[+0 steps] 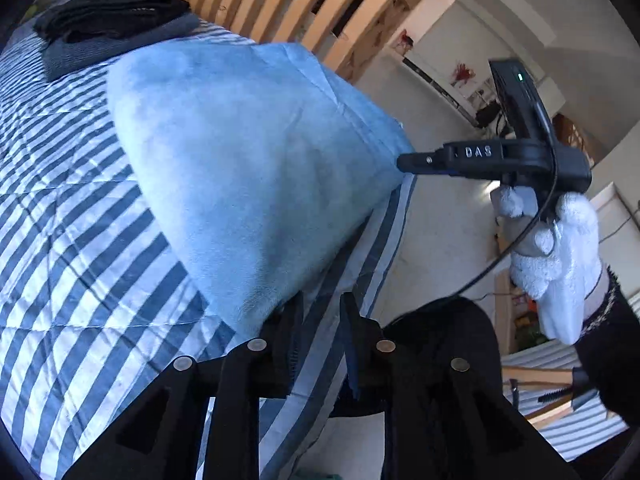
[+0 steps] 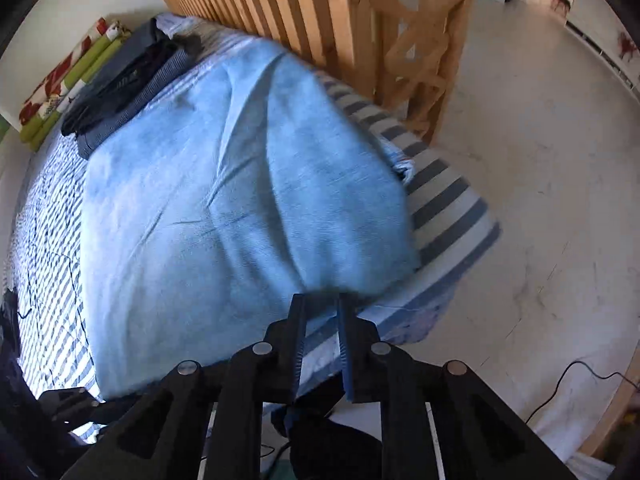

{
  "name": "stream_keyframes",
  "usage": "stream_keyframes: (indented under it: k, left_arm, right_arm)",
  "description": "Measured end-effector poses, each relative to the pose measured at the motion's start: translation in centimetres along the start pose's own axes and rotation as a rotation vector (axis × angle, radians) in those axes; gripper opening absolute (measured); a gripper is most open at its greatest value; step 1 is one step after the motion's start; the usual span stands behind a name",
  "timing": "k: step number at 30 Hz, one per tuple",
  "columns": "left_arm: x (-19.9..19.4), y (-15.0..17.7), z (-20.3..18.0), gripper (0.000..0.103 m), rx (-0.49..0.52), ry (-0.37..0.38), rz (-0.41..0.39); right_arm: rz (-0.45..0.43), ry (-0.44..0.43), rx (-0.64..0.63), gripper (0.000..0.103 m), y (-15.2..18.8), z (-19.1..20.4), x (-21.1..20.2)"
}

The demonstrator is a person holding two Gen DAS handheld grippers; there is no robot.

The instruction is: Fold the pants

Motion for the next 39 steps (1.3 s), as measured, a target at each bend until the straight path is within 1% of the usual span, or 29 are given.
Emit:
stream_keyframes:
  k: [1,2,3,4,5,7,8,10,11,12,13,14,16,18,20,21,22,23,24,25,26,27,28,29,30,31,33,36,39]
  left_arm:
    - [-0.7,-0.2,0.4,0.027,-0.033,0.006,-0.016]
    - [-1.4,-0.5,0.8,0.036,-0.065,0.013,-0.031]
    - [-2.3,-1.0,1.4,0.053,-0.093,-0.004,-0.059]
    - [-2.8,-1.6,2.0,0.059,-0.117,-0.032,-0.086]
    - [-3.6,-1.9,2.6,0.062,-0.151,-0.028,-0.113]
    - [-5.2,-2.4,3.6,0.063,-0.217,0.062,-0.149]
    - [-5.8,-2.7,3.9,0.063,-0.229,0.049,-0.169]
    - [-5.5,-4.1,4.6,0.064,-0.252,-0.05,-0.184]
    - [-5.2,-4.4,5.5,0.066,-0.294,-0.074,-0.179]
    - [-4.7,-4.6,6.5,0.072,-0.343,-0.085,-0.167]
    - [-3.9,-5.1,7.8,0.073,-0.394,-0.092,-0.15]
    - [-3.0,-5.4,8.6,0.073,-0.43,-0.093,-0.133]
    - [-1.3,-5.2,9.3,0.074,-0.458,-0.101,-0.097]
    - [0.2,-5.5,9.9,0.074,-0.493,-0.074,-0.067]
    - [1.6,-6.0,10.5,0.076,-0.531,-0.055,-0.054]
    - [1.8,-6.2,10.8,0.083,-0.531,-0.053,-0.087]
    - [1.8,-6.4,10.6,0.084,-0.534,-0.049,-0.098]
    - [2.0,-6.6,10.4,0.083,-0.535,-0.041,-0.1]
    - [2.1,-6.9,10.1,0.068,-0.523,-0.024,-0.104]
    - [2.8,-7.2,9.6,0.057,-0.508,-0.048,-0.093]
    - [2.9,-7.4,9.3,0.038,-0.491,-0.084,-0.091]
    - [3.1,-7.8,9.2,0.026,-0.485,-0.088,-0.097]
    - [2.8,-7.5,8.9,0.021,-0.482,-0.079,-0.105]
    - [2.3,-7.5,8.7,0.016,-0.484,-0.067,-0.118]
    - [1.9,-7.4,8.6,0.014,-0.487,-0.051,-0.13]
    - [1.3,-7.3,8.4,0.013,-0.487,-0.032,-0.143]
    - [-0.2,-6.9,8.1,0.011,-0.493,-0.008,-0.169]
    - [-1.1,-6.4,8.2,0.011,-0.504,0.012,-0.188]
    - [-2.5,-5.3,8.8,0.01,-0.533,0.015,-0.204]
  right_arm:
    - [-0.019,-0.021,-0.016,0.022,-0.2,0.0,-0.7]
    - [-0.044,-0.02,-0.031,0.029,-0.4,0.3,-1.3]
    - [-0.077,-0.002,-0.042,0.031,-0.9,0.3,-1.7]
    - [-0.108,0.019,-0.05,0.032,-1.6,0.4,-2.0]
    - [-0.126,0.022,-0.05,0.032,-2.3,0.4,-2.2]
    - [-0.135,-0.001,-0.033,0.032,-3.7,0.5,-1.7]
    - [-0.133,0.0,-0.026,0.033,-4.4,0.5,-1.4]
    - [-0.12,0.022,-0.054,0.038,-6.2,1.1,0.2]
    - [-0.125,0.049,-0.075,0.04,-7.0,1.1,0.7]
    - [-0.126,0.075,-0.083,0.041,-7.9,0.7,1.4]
    - [-0.112,0.067,-0.073,0.041,-8.6,0.2,1.9]
    - [-0.088,0.033,-0.046,0.044,-9.2,-0.5,2.4]
    - [-0.033,-0.079,0.014,0.047,-10.2,-1.9,3.6]
    - [0.004,-0.143,0.018,0.052,-10.8,-2.3,4.5]
    - [0.035,-0.129,-0.021,0.054,-11.3,-2.0,5.6]
    - [0.044,-0.123,-0.045,0.054,-11.4,-1.8,5.9]
    - [0.055,-0.122,-0.069,0.055,-11.4,-1.7,6.3]
    - [0.066,-0.126,-0.085,0.058,-11.5,-1.6,6.7]
    - [0.083,-0.139,-0.094,0.06,-11.3,-1.6,7.0]
    - [0.102,-0.16,-0.093,0.06,-11.3,-1.6,7.4]
    - [0.115,-0.179,-0.087,0.06,-11.1,-1.6,7.7]
    - [0.121,-0.185,-0.083,0.06,-11.1,-1.6,7.8]
    - [0.119,-0.188,-0.078,0.058,-11.0,-1.6,7.8]
    - [0.129,-0.216,-0.073,0.043,-11.0,-1.2,8.0]
    - [0.136,-0.234,-0.068,0.029,-10.8,-0.9,7.9]
    - [0.127,-0.212,-0.078,0.027,-10.8,-0.3,7.8]
    - [0.115,-0.176,-0.116,0.019,-10.5,0.8,7.3]
    - [0.107,-0.142,-0.154,0.016,-10.3,2.3,6.4]
    - [0.109,-0.144,-0.159,0.013,-9.8,3.7,5.7]
Point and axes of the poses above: each gripper's, at about its wrist camera, not at the fingertips, and x roughly the way its jaws point, z to its left, y to its underside, the point moved 2 cm from there along x, roughly the way its jaws point, and after that the axes turned 2 degrees about x, right-handed, at the moved point
